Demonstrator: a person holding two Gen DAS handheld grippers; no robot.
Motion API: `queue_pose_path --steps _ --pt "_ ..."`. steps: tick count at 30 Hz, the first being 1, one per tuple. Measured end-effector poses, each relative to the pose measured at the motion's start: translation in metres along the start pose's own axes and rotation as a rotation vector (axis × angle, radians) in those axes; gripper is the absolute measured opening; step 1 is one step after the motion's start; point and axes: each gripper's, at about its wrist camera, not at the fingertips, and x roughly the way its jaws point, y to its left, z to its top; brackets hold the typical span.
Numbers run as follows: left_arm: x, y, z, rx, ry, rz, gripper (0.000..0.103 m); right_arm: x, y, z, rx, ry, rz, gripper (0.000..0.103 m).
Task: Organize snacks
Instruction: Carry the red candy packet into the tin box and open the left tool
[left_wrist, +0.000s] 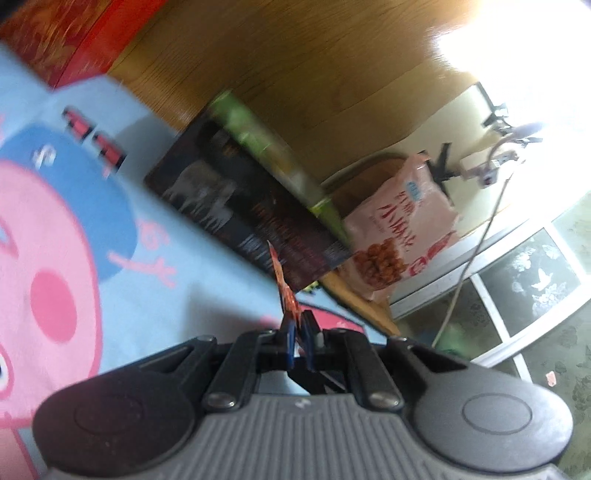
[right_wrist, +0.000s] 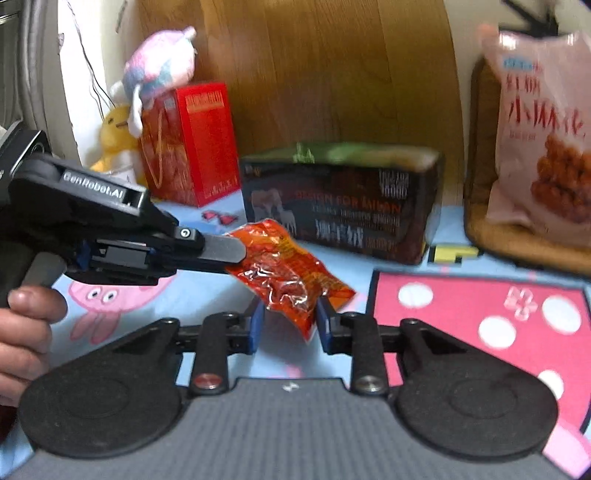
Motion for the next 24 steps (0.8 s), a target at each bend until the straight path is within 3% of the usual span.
queue_pose_path --steps 4,9,13,15,17,24 --pt "-0.009 -0.029 0.021 0.104 -0.043 -0.01 0.006 -0.009 0.01 0.016 -0.091 -0.121 -0.058 0.027" --pt "0.005 -0.06 0.059 0.228 -0.099 0.038 0.008 0.006 -0.006 0.053 -0.122 -0.222 -0.114 0.025" --pt "0.041 -0.062 0.085 0.285 -0.141 0.155 0.016 0.044 -0.025 0.075 -0.149 -0.212 -0.176 0.026" --pt "0.065 -0.06 0.093 0.326 -0.15 0.286 0.022 0.066 -0.032 0.076 -0.172 -0.179 -0.219 0.028" --pt "0.082 -0.055 0.095 0.35 -0.138 0.387 0.021 0.07 -0.037 0.074 -0.136 -0.154 -0.233 0.03" --pt "0.069 -0.05 0.083 0.325 -0.158 0.393 0.021 0.035 -0.048 0.063 -0.015 -0.184 -0.139 0.033"
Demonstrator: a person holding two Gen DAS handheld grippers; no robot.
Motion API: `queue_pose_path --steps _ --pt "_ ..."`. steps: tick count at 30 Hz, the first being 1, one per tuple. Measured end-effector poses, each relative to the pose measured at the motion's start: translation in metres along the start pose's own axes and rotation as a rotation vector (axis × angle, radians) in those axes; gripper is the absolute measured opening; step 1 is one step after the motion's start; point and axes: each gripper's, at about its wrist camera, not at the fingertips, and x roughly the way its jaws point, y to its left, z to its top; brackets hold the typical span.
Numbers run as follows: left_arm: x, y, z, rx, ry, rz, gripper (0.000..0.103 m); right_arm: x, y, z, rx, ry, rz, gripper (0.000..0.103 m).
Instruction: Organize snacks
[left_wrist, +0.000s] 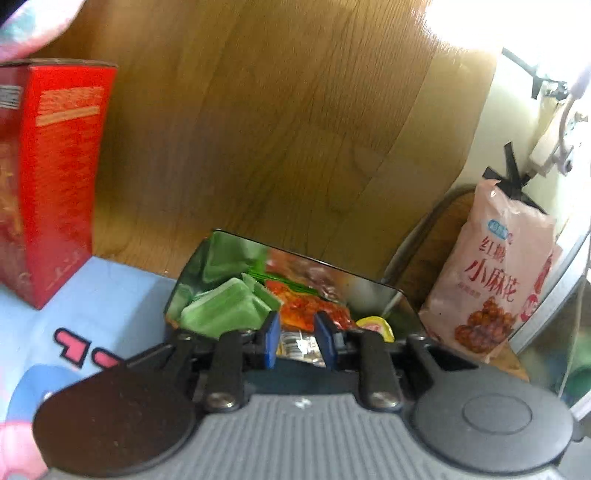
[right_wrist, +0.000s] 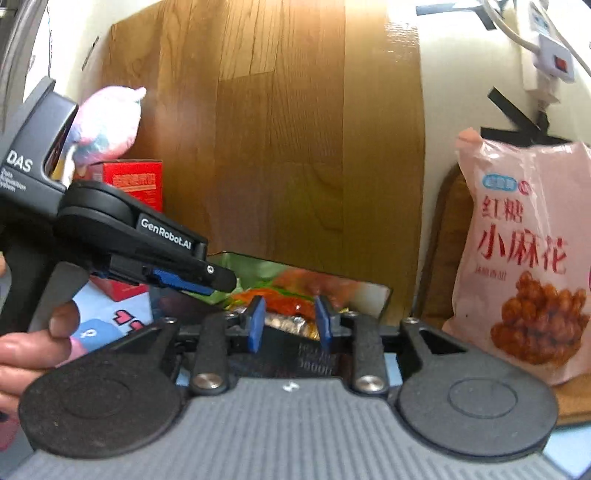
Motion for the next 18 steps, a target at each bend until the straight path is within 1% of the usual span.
queue_pose_path --steps 2,5,8,10,12,15,16,18 --pt "-0.016 -0.006 -0.004 0.013 -0.023 0.017 0.022 -0.007 -0.003 0.001 0.068 0.02 0.032 0.033" --pt "-0.037 -0.018 -0.018 0.068 -0.033 0.072 0.023 -0.018 -0.009 -0.005 0.173 0.055 0.067 0.034" --pt "-0.051 -0.03 -0.039 0.123 -0.01 0.133 0.024 -0.029 -0.008 -0.02 0.268 0.094 0.098 0.035" --pt "-0.057 -0.035 -0.057 0.151 0.014 0.174 0.027 -0.038 -0.006 -0.028 0.315 0.116 0.111 0.036" --pt "-0.064 -0.037 -0.074 0.161 0.045 0.214 0.029 -0.047 -0.004 -0.036 0.365 0.141 0.128 0.037" --pt "-0.072 -0.035 -0.093 0.156 0.081 0.238 0.032 -0.063 0.001 -0.049 0.436 0.17 0.151 0.04" --pt "-0.075 -0.035 -0.1 0.159 0.087 0.251 0.035 -0.068 0.003 -0.053 0.449 0.174 0.151 0.043" --pt "-0.08 -0.034 -0.109 0.173 0.096 0.28 0.04 -0.078 0.007 -0.062 0.463 0.178 0.143 0.044"
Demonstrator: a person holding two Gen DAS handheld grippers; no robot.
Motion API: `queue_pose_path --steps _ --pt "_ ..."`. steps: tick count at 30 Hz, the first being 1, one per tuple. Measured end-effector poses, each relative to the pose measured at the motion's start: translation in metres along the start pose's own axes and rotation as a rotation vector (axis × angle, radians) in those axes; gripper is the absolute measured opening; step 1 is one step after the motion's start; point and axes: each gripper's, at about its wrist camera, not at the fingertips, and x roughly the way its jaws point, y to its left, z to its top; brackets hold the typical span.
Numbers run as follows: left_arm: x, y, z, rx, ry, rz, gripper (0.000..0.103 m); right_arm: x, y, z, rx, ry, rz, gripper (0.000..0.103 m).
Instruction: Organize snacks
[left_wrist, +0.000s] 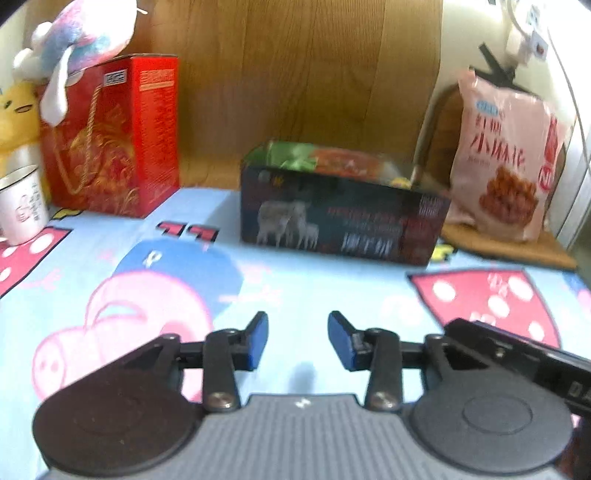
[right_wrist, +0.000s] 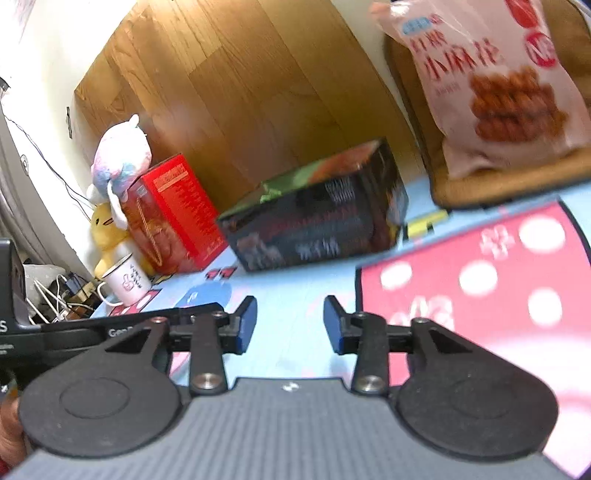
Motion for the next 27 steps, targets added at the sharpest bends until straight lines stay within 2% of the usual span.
queue_pose_path --steps 4,6,10,17,19,22,27 --pt "-0.008 -0.003 -0.014 0.028 0.0 0.049 0.047 -0.011 -0.003 -0.013 0.036 -0.003 -0.012 0.047" --pt "-0.011 -0.003 -0.02 0.035 -0.002 0.07 0.05 -0.015 -0.002 -0.015 0.027 -0.037 0.001 0.048" --pt "-0.013 -0.002 -0.026 0.033 0.001 0.107 0.055 -0.015 0.0 -0.016 0.014 -0.049 -0.004 0.049" --pt "-0.007 -0.002 -0.036 0.062 -0.032 0.222 0.065 -0.019 0.005 -0.019 -0.033 -0.084 -0.022 0.055" --pt "-0.006 -0.003 -0.037 0.068 -0.039 0.243 0.081 -0.019 0.007 -0.021 -0.048 -0.088 -0.031 0.055" --pt "-0.008 -0.004 -0.036 0.074 -0.073 0.269 0.088 -0.018 0.007 -0.02 -0.056 -0.085 -0.037 0.057" --pt "-0.008 -0.007 -0.037 0.087 -0.078 0.295 0.096 -0.018 0.006 -0.02 -0.057 -0.084 -0.037 0.06"
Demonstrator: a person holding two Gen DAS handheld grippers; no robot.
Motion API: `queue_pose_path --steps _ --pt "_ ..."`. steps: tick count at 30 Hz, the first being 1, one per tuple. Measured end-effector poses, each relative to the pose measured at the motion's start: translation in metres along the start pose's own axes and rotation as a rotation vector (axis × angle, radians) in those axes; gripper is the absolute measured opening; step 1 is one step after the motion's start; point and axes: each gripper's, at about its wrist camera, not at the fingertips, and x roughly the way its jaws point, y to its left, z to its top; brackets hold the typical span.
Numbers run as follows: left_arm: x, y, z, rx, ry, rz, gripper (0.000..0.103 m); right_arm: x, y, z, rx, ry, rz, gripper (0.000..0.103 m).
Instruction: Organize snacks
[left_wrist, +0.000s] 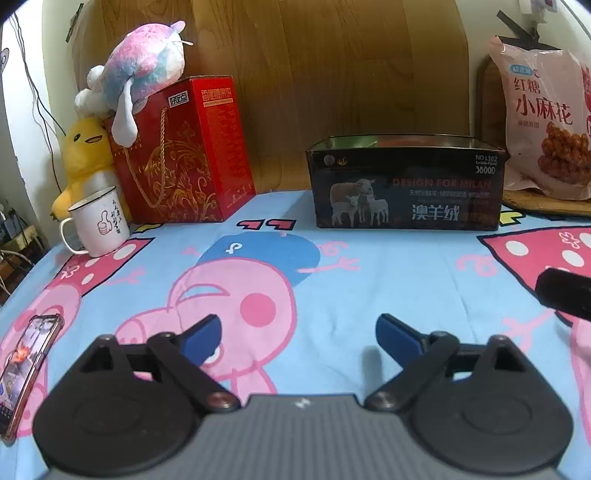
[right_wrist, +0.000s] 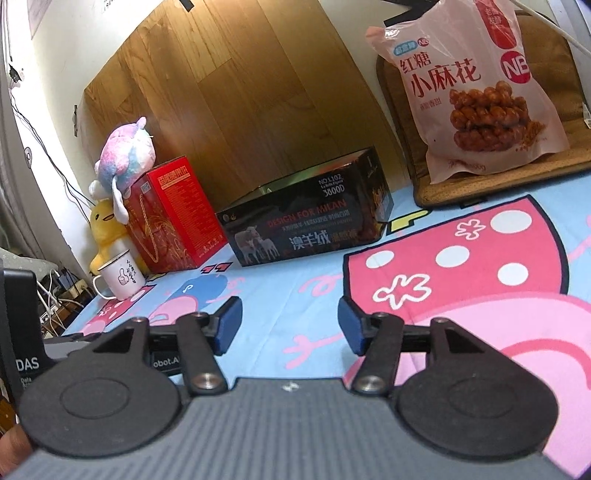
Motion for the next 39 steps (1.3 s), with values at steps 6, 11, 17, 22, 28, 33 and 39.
queue_pose_path --steps 6,11,17,22,28,33,39 --pt "0.0012 0.0027 0.0 -0.023 0.012 0.011 0.1 0.0004 0.0002 -0.0001 -0.003 0.003 0.004 0.061" --pt "-0.0008 0.0016 -0.0008 -0.015 0.0 0.021 0.103 0.0002 0.0002 -0.0002 -0.002 0.002 0.002 0.061" --pt "-0.0022 0.0017 -0.0012 -0.011 -0.009 0.028 0.103 0.0002 -0.0005 0.0004 -0.002 -0.001 0.005 0.063" --pt "-0.0027 0.0003 -0.0016 0.001 -0.011 0.031 0.103 0.0001 -0.0008 0.0002 -0.001 -0.002 0.005 0.064" --pt "-0.0005 0.0022 -0.001 -0.006 0.004 0.027 0.103 -0.0017 0.0002 0.0 0.005 -0.011 0.0 0.068" --pt "0.0014 0.0041 -0.0007 -0.017 0.014 0.023 0.103 -0.0038 -0.001 -0.0006 0.021 -0.034 -0.013 0.076" --pt "0.0017 0.0042 -0.0009 -0.019 0.018 0.017 0.103 -0.0041 -0.002 -0.0005 0.03 -0.043 -0.02 0.08"
